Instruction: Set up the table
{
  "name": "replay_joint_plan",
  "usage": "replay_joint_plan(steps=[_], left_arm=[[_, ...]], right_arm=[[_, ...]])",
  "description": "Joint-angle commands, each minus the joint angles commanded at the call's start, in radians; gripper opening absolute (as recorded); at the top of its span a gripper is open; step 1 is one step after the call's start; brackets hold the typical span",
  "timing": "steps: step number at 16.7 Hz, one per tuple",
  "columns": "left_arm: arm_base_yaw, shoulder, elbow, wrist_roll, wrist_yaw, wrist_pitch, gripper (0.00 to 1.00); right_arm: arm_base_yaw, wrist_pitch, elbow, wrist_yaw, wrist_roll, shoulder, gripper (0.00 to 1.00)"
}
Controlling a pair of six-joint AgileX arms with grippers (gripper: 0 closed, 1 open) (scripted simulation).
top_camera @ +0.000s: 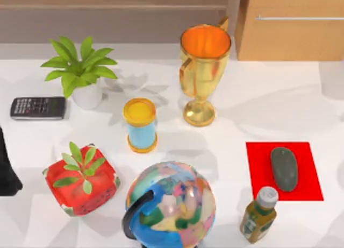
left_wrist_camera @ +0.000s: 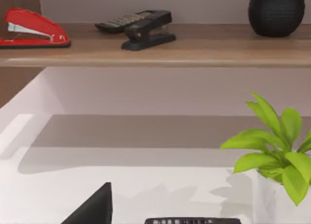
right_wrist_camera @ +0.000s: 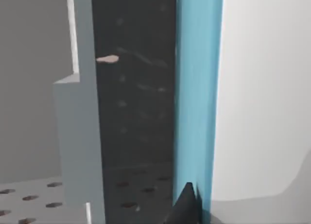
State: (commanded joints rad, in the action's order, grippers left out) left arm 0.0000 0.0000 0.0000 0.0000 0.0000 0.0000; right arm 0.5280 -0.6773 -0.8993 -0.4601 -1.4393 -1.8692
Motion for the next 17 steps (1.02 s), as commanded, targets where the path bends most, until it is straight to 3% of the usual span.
replay_joint_plan(steps=[17], left_arm=[[0.0,0.0,0.0,0.0,0.0,0.0,1.0]], right_arm=[[-0.042,0.012,-0.115,0.033,-0.014,-0.101,0.0]])
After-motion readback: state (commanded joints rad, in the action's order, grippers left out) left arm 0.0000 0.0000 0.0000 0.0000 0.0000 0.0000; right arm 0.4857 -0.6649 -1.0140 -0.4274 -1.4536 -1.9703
